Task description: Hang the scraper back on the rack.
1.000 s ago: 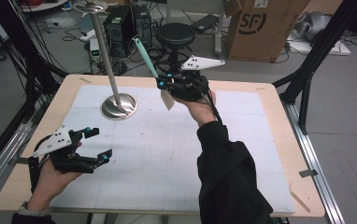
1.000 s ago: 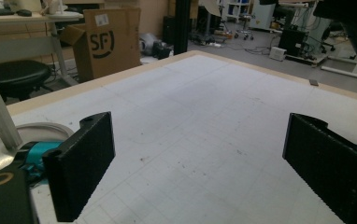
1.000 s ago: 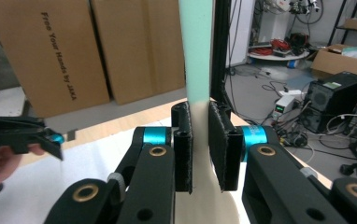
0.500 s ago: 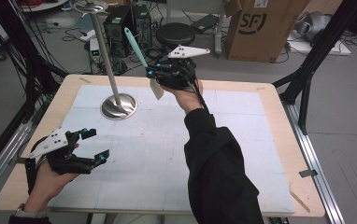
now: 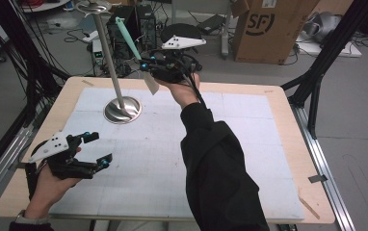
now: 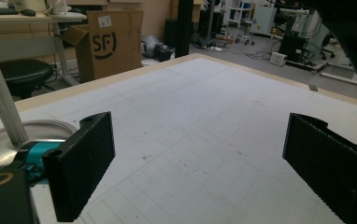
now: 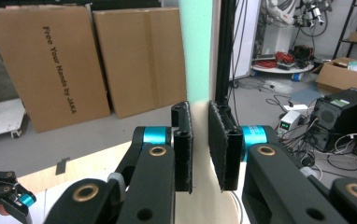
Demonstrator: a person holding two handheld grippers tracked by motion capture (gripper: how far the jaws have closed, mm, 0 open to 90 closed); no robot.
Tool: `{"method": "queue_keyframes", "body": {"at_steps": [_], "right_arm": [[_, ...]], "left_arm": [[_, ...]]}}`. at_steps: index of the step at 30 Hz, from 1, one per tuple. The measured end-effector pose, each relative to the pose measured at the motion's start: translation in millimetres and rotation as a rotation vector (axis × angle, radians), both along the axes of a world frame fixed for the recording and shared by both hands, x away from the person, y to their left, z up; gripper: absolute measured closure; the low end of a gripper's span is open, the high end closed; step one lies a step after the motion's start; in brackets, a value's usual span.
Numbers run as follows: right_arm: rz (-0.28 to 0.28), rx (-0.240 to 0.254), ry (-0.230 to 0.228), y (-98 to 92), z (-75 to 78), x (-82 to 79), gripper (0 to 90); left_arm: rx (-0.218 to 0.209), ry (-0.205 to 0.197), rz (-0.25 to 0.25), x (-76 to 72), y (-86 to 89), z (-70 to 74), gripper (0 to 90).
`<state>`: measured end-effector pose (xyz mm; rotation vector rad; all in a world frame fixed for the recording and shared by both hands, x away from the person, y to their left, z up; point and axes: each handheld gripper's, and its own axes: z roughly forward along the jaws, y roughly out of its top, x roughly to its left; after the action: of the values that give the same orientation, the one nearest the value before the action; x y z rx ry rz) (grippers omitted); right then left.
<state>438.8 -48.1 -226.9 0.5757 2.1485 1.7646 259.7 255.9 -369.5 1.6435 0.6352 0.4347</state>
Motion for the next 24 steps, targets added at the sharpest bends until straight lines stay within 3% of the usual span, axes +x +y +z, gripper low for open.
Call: {"method": "queue_keyframes", "body": {"at_steps": [18, 24], "right_arm": [[-0.042, -0.027, -0.004, 14.7, 9.1, 16.3, 80.2], [-0.067, -0.029, 0.0, 20.0, 11.1, 19.2, 80.2]], "left_arm": [[-0.013, 0.002, 0.0, 0.8, 2.3, 1.1, 9.7], [0.015, -0.022, 0.003, -0.9, 1.8, 2.5, 9.7]]}}
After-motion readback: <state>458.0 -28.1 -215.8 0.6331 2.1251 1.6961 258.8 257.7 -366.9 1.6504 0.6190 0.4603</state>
